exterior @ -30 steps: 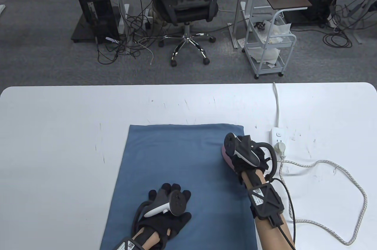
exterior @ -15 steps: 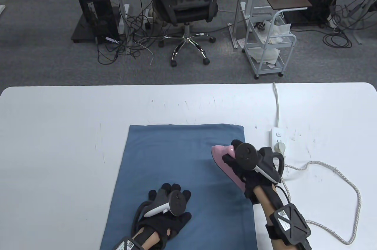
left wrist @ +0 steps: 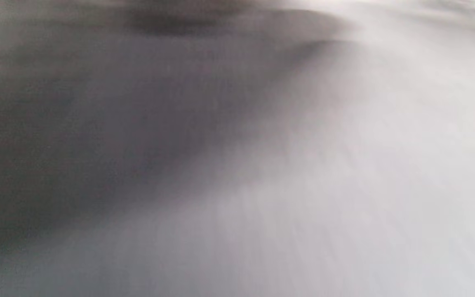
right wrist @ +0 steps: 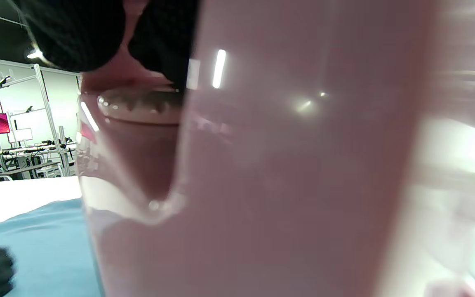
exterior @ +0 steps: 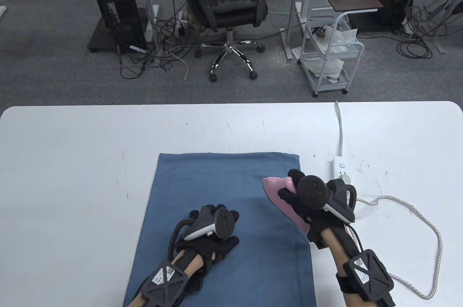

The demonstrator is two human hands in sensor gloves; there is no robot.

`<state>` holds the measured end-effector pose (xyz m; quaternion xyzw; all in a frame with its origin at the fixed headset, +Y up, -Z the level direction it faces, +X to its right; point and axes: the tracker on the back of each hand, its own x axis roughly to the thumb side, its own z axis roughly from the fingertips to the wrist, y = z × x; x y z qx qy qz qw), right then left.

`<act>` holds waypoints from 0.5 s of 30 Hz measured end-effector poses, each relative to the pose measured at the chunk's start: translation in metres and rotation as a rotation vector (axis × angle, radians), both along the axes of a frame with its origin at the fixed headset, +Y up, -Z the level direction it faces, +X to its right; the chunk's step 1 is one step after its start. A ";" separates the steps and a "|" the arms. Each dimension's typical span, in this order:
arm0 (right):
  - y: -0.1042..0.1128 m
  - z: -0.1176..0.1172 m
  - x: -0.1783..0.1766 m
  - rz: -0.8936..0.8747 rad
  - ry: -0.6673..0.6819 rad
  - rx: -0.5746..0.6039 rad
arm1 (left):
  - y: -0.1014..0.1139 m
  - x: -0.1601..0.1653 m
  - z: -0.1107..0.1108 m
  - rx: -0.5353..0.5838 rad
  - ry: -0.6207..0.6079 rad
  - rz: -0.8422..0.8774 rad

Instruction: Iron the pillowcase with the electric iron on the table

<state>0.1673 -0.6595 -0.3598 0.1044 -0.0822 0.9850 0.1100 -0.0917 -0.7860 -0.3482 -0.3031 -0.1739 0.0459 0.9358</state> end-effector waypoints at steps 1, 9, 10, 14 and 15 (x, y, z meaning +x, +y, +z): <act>-0.001 -0.001 0.001 0.000 0.002 -0.005 | -0.003 0.003 -0.008 0.002 -0.005 0.014; -0.008 -0.006 0.005 0.005 -0.002 -0.030 | -0.028 0.006 -0.019 -0.118 -0.027 0.021; -0.009 -0.006 0.004 0.009 -0.001 -0.031 | -0.028 0.004 -0.016 -0.123 -0.024 0.023; -0.012 -0.005 -0.004 0.027 0.011 -0.038 | -0.030 -0.005 0.009 -0.136 -0.016 0.026; -0.013 -0.004 -0.006 0.030 0.017 -0.038 | -0.030 -0.007 0.015 -0.139 -0.011 0.028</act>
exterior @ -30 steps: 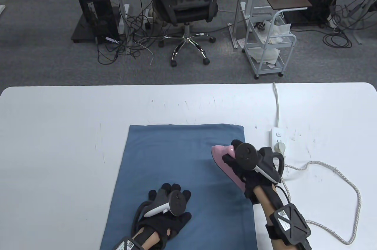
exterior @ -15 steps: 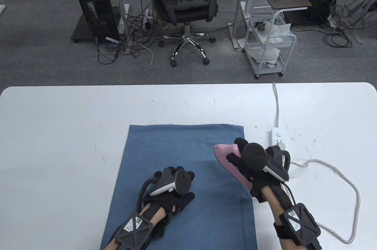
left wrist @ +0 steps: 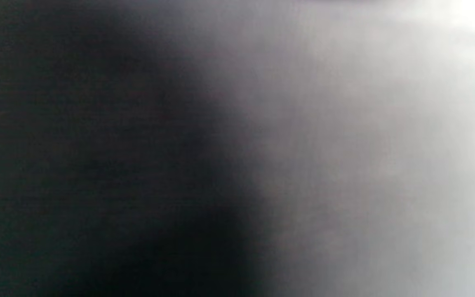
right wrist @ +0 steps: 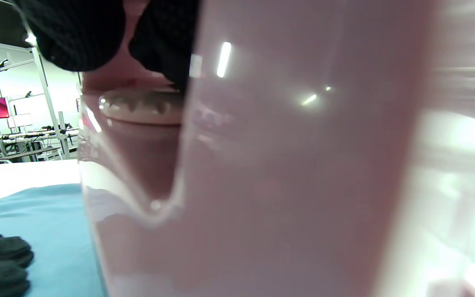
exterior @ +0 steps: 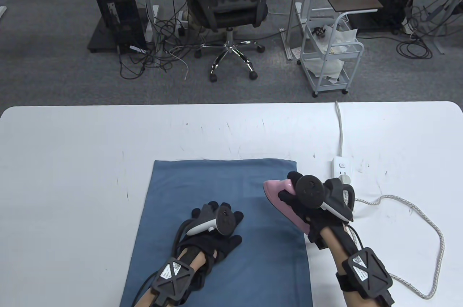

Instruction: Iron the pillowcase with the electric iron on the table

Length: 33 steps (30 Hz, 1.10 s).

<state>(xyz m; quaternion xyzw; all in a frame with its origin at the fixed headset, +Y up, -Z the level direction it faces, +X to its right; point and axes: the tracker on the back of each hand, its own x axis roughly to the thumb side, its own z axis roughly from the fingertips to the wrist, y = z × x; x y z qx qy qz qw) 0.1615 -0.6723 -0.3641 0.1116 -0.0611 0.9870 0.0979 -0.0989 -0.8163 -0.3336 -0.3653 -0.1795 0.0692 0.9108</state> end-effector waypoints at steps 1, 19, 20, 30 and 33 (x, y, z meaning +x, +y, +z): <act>0.000 0.001 -0.004 0.006 0.010 0.000 | -0.001 -0.002 0.007 -0.003 0.004 0.003; -0.054 0.016 -0.098 0.310 0.265 -0.092 | -0.001 -0.013 0.051 -0.004 -0.013 -0.006; -0.053 0.016 -0.098 0.321 0.242 -0.074 | -0.001 -0.013 0.050 -0.003 -0.014 -0.006; -0.056 -0.054 -0.089 0.348 0.025 -0.042 | -0.001 -0.013 0.051 -0.002 -0.018 -0.004; -0.056 -0.072 -0.083 0.357 -0.034 -0.038 | -0.001 -0.013 0.051 -0.002 -0.019 -0.004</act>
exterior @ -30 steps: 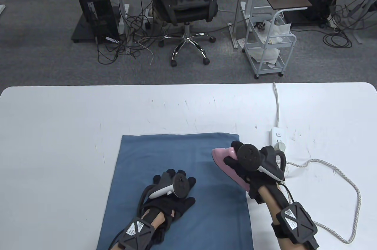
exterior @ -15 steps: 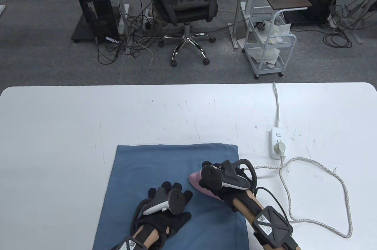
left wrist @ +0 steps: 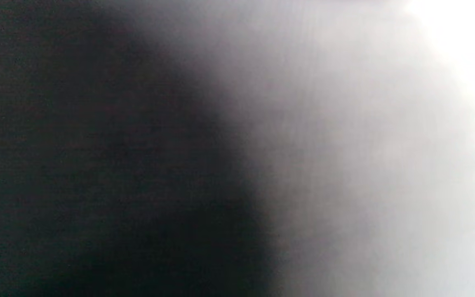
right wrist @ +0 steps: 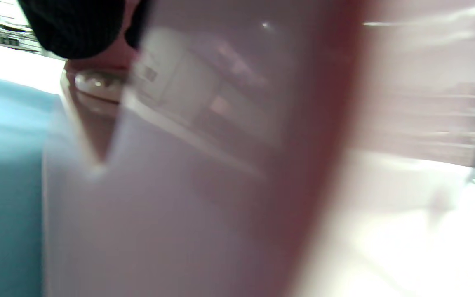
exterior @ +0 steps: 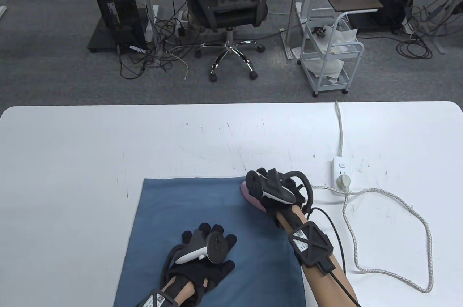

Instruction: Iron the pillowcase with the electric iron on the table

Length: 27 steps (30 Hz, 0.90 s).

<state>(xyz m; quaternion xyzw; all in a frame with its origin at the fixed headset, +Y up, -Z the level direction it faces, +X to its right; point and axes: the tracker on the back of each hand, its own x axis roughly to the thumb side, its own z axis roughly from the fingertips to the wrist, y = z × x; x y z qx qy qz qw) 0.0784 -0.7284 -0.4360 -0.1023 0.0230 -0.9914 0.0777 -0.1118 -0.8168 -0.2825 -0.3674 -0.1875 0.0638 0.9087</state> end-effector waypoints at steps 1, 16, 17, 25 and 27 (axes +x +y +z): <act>0.000 -0.007 0.003 0.000 -0.020 -0.001 | 0.000 0.000 0.000 0.000 -0.001 0.000; 0.023 0.014 -0.007 -0.134 0.046 -0.042 | 0.000 0.000 0.001 0.000 -0.002 -0.003; 0.024 0.026 -0.014 -0.126 0.095 -0.054 | 0.000 0.000 0.001 0.000 -0.002 -0.004; 0.002 0.062 -0.044 -0.033 0.243 -0.073 | 0.000 0.000 0.001 0.001 -0.002 -0.004; 0.001 0.056 -0.047 -0.060 0.246 -0.032 | 0.000 0.000 0.000 0.001 -0.002 -0.004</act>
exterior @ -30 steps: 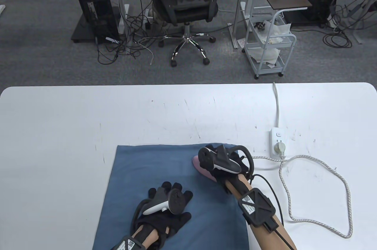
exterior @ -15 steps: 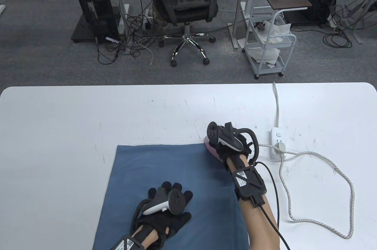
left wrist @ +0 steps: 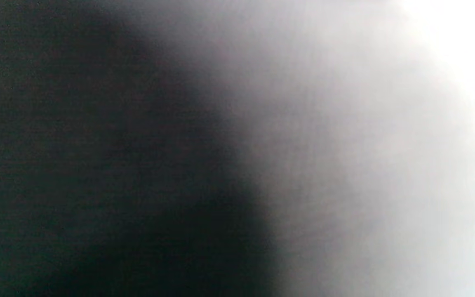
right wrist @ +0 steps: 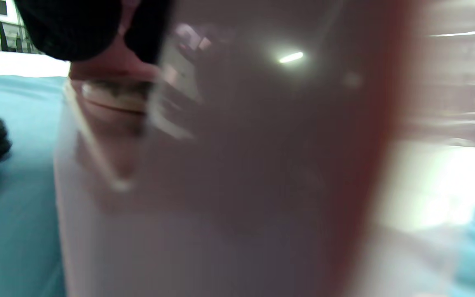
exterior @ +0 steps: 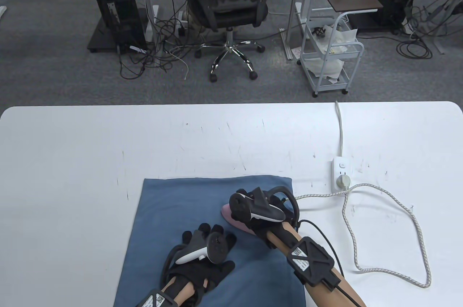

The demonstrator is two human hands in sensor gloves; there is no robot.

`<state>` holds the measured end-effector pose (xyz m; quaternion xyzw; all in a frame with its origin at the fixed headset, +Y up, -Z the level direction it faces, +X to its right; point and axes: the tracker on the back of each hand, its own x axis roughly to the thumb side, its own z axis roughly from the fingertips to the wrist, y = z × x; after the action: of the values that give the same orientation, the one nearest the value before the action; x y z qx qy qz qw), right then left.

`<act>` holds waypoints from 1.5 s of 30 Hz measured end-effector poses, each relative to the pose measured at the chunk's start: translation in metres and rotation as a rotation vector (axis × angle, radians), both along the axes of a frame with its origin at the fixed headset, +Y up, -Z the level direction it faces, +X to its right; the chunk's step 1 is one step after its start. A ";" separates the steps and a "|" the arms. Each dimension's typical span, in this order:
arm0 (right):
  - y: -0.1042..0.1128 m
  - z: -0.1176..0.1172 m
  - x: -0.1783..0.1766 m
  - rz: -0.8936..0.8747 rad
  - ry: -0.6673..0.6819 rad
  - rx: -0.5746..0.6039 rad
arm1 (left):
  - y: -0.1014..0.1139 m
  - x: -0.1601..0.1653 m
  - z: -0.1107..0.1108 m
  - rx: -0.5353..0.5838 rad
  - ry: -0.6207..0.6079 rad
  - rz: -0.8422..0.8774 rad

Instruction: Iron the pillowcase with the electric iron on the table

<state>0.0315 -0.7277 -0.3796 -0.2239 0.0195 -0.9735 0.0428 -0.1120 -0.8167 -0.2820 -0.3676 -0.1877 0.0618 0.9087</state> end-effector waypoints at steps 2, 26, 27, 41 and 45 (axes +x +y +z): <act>-0.001 -0.012 -0.005 0.020 -0.003 0.040 | 0.000 0.000 0.000 0.000 0.000 0.000; 0.015 -0.030 -0.040 -0.030 0.106 0.021 | 0.000 0.000 0.001 0.000 -0.004 -0.006; 0.013 -0.024 -0.040 -0.020 0.127 0.019 | 0.000 0.000 0.001 0.000 -0.003 -0.005; -0.004 -0.071 -0.115 -0.050 0.124 0.064 | 0.000 0.000 0.000 -0.001 -0.007 -0.006; -0.004 -0.090 -0.132 -0.048 0.056 0.068 | 0.000 0.000 0.001 -0.001 -0.008 -0.006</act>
<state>-0.1009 -0.7319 -0.4700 -0.2487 0.0592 -0.9664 0.0263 -0.1116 -0.8168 -0.2814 -0.3689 -0.1905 0.0578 0.9079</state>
